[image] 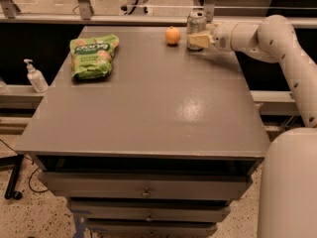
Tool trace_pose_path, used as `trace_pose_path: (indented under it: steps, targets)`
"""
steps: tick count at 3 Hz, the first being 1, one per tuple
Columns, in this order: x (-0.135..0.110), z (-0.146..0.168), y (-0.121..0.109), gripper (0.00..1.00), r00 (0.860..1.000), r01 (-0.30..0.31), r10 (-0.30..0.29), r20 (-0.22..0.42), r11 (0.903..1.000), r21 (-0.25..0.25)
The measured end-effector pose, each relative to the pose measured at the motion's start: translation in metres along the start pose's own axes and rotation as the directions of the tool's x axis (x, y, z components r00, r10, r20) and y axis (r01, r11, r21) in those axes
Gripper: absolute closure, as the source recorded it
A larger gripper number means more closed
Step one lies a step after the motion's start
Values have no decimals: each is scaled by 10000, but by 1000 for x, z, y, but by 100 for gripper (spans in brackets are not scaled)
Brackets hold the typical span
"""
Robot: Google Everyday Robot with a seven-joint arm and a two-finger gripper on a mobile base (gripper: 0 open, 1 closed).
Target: Move 7up can near orange
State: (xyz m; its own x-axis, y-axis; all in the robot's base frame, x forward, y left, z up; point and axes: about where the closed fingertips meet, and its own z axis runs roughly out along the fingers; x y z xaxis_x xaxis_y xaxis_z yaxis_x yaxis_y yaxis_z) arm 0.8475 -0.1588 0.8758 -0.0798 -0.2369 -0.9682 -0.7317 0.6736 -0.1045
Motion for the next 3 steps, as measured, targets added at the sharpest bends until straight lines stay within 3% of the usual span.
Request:
trace_pose_path:
  steps: [1, 2, 3]
  targets:
    - [2, -1, 1, 0, 10000, -43, 43, -59, 10000, -78]
    - [0, -5, 4, 0, 9999, -118, 118, 10, 9997, -226]
    - [-16, -25, 19, 0, 9995, 45, -21, 316, 9971, -760]
